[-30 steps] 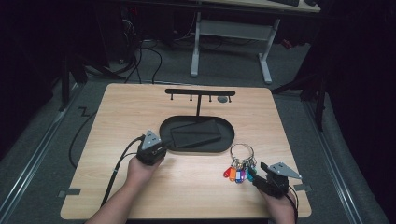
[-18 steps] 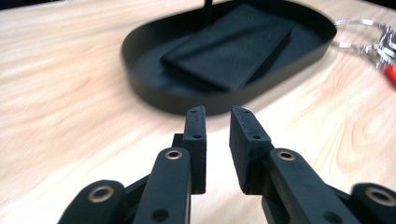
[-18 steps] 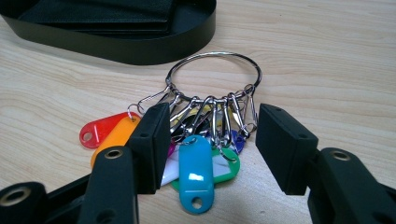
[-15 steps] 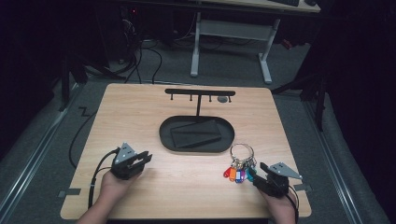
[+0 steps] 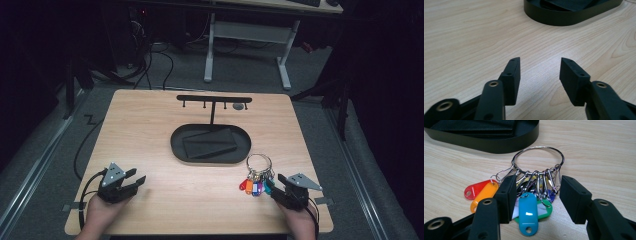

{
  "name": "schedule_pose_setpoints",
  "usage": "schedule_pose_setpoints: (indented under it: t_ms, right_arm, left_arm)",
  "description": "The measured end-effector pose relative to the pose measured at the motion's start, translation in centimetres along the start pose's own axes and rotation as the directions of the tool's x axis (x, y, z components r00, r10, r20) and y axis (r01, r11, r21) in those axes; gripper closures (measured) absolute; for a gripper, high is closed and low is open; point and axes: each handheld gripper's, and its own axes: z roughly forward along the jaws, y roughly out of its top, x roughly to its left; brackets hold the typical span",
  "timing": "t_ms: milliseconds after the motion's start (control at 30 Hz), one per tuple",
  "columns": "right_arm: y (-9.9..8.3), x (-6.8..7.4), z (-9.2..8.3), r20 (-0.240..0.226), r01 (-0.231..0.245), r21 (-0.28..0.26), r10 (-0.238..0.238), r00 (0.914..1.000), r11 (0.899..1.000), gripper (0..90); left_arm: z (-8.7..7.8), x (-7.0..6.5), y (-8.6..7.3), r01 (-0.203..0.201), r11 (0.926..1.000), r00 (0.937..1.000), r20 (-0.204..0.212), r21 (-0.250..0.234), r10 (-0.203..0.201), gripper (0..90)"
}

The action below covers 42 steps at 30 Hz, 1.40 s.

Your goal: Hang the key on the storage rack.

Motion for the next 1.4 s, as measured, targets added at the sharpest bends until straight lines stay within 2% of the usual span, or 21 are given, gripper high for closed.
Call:
schedule_pose_setpoints:
  t_ms: [67,233,300,433,567,700,733,833,933,1000,1133,1167,1267,1400]
  right_arm:
    - [0.0,0.0,0.1,0.0,0.001,0.0,-0.001,1.0,1.0,49.0]
    - [-0.1,0.3,0.3,0.013,0.006,0.015,-0.006,0.9999,1.0,46.3]
    - [-0.1,0.3,0.4,0.017,0.01,0.021,-0.01,0.9998,1.0,45.4]
    - [0.2,0.6,0.5,0.034,0.02,0.043,-0.022,0.9992,0.999,43.8]
    - [0.7,0.9,0.8,0.054,0.051,0.075,-0.055,0.997,0.996,42.9]
    - [1.6,1.2,0.7,0.059,0.051,0.089,-0.056,0.9967,0.995,41.1]
    - [1.8,1.3,0.7,0.06,0.064,0.092,-0.07,0.9957,0.994,40.6]
    - [2.3,1.7,0.8,0.061,0.087,0.13,-0.095,0.9936,0.988,39.4]
    - [2.6,1.7,0.9,0.043,0.065,0.157,-0.073,0.9964,0.986,36.6]
    - [2.6,1.6,1.1,0.043,0.052,0.175,-0.06,0.9973,0.983,36.6]
    - [2.5,1.0,1.4,0.053,0.028,0.249,-0.042,0.9977,0.968,36.0]
    - [2.5,1.0,1.4,0.053,0.028,0.249,-0.042,0.9977,0.968,36.0]
    - [2.6,0.4,1.1,0.063,0.025,0.281,-0.045,0.997,0.959,36.0]
    - [2.8,0.2,0.8,0.064,0.025,0.291,-0.045,0.9969,0.956,35.6]
  left_arm:
    - [0.0,0.0,0.0,-0.005,1.0,1.0,-0.004,0.0,0.005,44.9]
    - [0.1,0.3,0.2,0.0,0.9999,1.0,0.005,0.012,0.0,40.2]
    - [0.2,0.4,0.2,-0.005,0.9996,1.0,0.006,0.028,0.005,39.5]
    - [0.2,0.4,0.2,-0.001,0.9998,0.9999,0.014,0.021,0.001,38.1]
    - [0.0,0.4,0.4,-0.011,0.9997,0.9993,0.035,0.021,0.011,38.6]
    - [-0.2,0.3,0.4,-0.024,0.9995,0.9982,0.055,0.02,0.023,38.1]
    - [-0.3,0.4,0.5,-0.025,0.9996,0.9976,0.065,0.013,0.024,38.1]
    - [-0.4,0.4,0.5,-0.044,0.9989,0.9971,0.063,0.013,0.043,39.3]
    - [-0.4,0.2,0.4,-0.065,0.9977,0.9972,0.037,0.016,0.065,34.8]
    - [-0.3,0.1,0.4,-0.073,0.9971,0.9968,0.035,0.023,0.072,34.1]
    - [-0.3,0.0,0.4,-0.069,0.9975,0.9966,0.046,0.018,0.068,32.5]
    - [-0.4,0.0,0.4,-0.068,0.9975,0.9965,0.049,0.017,0.068,32.5]
    - [-0.3,0.0,0.4,-0.07,0.9974,0.9962,0.053,0.017,0.069,32.6]
    - [0.0,0.0,0.4,-0.071,0.997,0.9959,0.058,0.029,0.07,32.6]
